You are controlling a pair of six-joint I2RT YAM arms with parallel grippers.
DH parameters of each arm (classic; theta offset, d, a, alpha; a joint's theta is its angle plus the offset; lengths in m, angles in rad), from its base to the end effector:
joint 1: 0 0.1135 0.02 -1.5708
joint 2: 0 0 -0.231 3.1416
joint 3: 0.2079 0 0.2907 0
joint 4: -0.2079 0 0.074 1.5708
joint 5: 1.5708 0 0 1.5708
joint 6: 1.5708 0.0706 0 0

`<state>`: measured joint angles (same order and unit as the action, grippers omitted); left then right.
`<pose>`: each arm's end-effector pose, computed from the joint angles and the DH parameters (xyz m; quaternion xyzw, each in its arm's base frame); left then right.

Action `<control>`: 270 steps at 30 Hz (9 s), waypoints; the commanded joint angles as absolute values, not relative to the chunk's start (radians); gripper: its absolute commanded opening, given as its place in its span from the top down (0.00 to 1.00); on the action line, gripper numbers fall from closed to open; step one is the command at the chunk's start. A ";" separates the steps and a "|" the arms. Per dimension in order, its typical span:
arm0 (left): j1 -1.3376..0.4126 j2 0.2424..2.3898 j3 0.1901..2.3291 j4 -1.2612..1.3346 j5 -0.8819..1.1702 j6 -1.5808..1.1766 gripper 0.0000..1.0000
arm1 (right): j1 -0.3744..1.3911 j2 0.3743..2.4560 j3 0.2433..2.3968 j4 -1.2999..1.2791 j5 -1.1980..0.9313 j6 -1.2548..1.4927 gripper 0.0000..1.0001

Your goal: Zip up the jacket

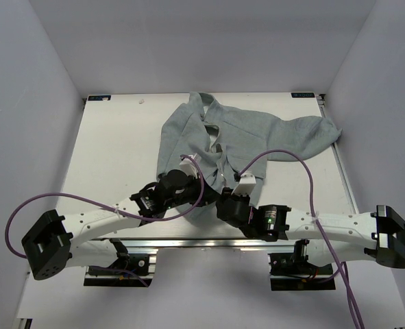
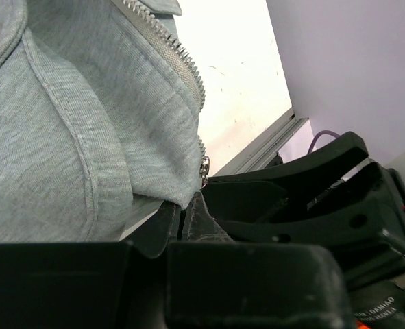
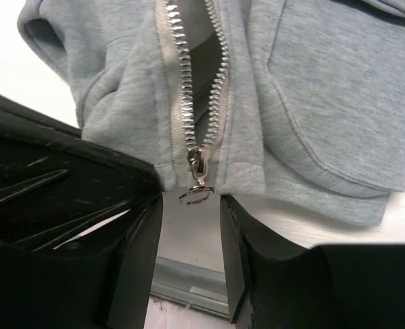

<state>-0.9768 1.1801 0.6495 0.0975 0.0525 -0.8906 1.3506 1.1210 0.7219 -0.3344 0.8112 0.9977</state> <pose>0.1866 -0.2829 0.1743 0.0504 0.8408 -0.4460 0.3025 0.1146 0.2777 0.1842 0.0106 0.8546 0.2053 0.4768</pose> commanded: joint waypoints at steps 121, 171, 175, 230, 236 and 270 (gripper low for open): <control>-1.129 1.138 1.026 -0.358 -0.251 -0.002 0.02 | 0.870 1.103 1.192 -0.667 0.023 0.040 1.00; -1.189 1.085 0.917 -0.072 -0.221 0.112 1.00 | 0.718 1.229 1.267 -0.560 -0.011 0.032 1.00; -1.192 1.034 0.900 -0.126 -0.218 0.051 1.00 | 0.718 1.273 1.256 -0.500 0.035 -0.038 1.00; -0.692 1.101 0.767 -0.374 -0.183 -0.823 0.02 | 0.637 1.272 0.758 -0.173 -0.330 0.068 1.00; -0.620 1.353 0.856 -0.313 -0.167 -0.767 0.02 | 0.637 1.270 0.794 -0.152 -0.314 0.060 1.00; -0.245 1.267 1.238 -0.811 -0.707 -0.764 1.00 | 0.802 1.592 1.029 -0.137 -0.548 0.142 1.00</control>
<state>-0.2699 1.3041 1.1767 -0.6273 -0.5304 -0.6964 0.7887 1.5581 0.9958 -0.1154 -0.5087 0.0963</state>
